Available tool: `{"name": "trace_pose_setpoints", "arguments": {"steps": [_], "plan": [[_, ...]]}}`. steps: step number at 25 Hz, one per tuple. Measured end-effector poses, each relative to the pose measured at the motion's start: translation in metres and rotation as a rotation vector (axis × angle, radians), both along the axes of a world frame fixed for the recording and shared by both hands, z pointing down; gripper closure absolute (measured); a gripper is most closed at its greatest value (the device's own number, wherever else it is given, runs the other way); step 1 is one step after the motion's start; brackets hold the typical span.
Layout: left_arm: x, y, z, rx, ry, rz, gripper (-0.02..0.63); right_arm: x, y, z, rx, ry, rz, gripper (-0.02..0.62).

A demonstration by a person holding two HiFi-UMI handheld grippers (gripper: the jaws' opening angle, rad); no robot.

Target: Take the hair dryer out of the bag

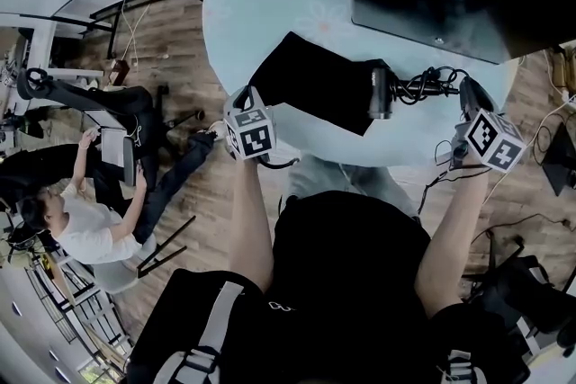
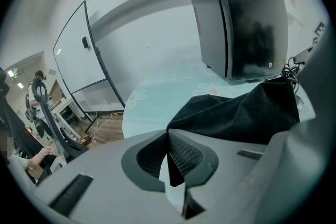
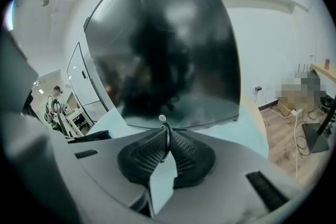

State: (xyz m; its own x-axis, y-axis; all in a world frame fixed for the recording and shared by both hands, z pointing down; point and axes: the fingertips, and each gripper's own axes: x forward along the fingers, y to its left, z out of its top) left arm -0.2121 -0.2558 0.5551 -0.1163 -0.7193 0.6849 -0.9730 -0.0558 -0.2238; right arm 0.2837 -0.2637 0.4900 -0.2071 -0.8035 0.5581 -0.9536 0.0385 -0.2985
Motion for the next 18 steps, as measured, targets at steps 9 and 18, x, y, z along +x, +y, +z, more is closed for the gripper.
{"name": "trace_pose_setpoints", "arguments": {"steps": [9,18], "plan": [[0.011,0.009,-0.015,0.000,0.007,0.036,0.522,0.007,0.020,0.016,-0.024,-0.050,0.032,0.560],[0.050,0.014,-0.029,0.036,0.008,0.162,0.560,0.009,0.067,0.029,-0.055,-0.093,0.101,0.560]]}}
